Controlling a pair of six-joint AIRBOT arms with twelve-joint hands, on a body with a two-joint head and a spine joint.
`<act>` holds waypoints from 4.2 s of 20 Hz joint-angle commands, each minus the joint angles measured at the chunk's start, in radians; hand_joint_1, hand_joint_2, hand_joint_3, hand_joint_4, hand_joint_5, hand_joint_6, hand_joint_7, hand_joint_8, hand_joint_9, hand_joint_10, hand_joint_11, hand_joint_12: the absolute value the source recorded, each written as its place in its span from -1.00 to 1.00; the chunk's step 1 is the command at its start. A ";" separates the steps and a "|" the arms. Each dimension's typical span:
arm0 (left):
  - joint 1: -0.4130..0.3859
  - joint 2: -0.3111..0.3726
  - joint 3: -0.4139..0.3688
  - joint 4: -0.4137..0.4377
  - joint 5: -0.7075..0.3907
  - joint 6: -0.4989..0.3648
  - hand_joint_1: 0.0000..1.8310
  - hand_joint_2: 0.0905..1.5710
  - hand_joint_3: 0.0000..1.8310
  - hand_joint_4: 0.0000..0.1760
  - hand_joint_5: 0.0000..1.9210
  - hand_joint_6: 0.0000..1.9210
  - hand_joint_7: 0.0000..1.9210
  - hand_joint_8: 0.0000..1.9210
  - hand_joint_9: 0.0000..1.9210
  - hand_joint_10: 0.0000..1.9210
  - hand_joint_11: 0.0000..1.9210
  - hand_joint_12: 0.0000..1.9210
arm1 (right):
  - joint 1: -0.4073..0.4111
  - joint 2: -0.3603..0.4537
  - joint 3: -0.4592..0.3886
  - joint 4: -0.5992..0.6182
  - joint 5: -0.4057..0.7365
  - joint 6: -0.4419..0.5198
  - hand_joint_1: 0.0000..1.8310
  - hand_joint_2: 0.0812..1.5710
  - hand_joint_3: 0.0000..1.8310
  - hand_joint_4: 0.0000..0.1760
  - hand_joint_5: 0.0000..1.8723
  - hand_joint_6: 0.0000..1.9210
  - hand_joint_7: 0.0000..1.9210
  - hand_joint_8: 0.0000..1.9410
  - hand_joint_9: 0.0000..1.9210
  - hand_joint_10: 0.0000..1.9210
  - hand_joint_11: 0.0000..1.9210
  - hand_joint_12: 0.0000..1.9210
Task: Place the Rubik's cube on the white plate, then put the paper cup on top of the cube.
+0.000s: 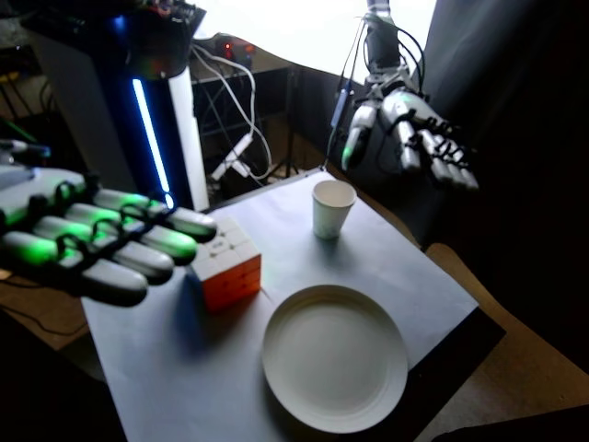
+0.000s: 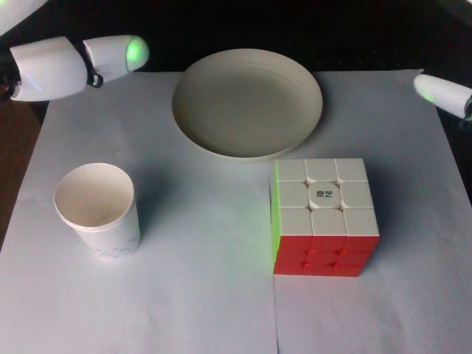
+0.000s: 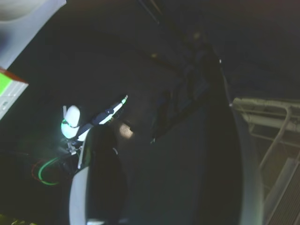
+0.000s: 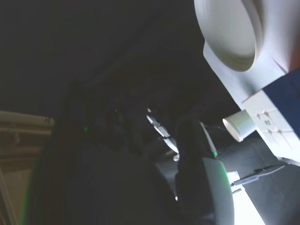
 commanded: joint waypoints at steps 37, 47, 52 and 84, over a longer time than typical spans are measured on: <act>-0.002 0.006 0.008 -0.064 -0.108 0.000 -0.73 0.76 -1.00 0.72 -1.00 -1.00 -1.00 -1.00 -1.00 -1.00 -1.00 -1.00 | -0.076 -0.266 0.113 -0.200 0.075 0.466 0.12 0.47 -1.00 -1.00 -0.97 0.42 -0.78 0.69 -0.70 0.88 -0.62 1.00; 0.001 0.006 0.010 -0.070 -0.112 0.000 -0.73 0.77 -1.00 0.65 -1.00 -1.00 -1.00 -1.00 -1.00 -1.00 -1.00 -1.00 | 0.149 -0.237 0.163 -0.251 0.040 0.424 0.10 0.45 -1.00 -1.00 -0.94 0.21 -0.81 0.47 -0.64 0.82 -0.54 1.00; 0.002 0.004 0.014 -0.073 -0.117 0.000 -0.71 0.76 -1.00 0.63 -1.00 -1.00 -1.00 -1.00 -1.00 -1.00 -1.00 -1.00 | 0.302 -0.349 0.294 -0.250 -0.141 0.397 0.23 0.36 -1.00 -1.00 -0.86 0.19 -0.72 0.33 -0.56 0.85 -0.37 1.00; 0.038 0.004 0.018 -0.113 -0.160 0.000 -0.66 0.79 -1.00 0.06 -0.97 -1.00 -1.00 -1.00 -1.00 -1.00 -1.00 -1.00 | 0.333 -0.542 0.481 -0.070 -0.318 0.312 -0.62 0.58 -1.00 -0.63 -1.00 -1.00 -1.00 -1.00 -0.94 -0.71 -1.00 0.32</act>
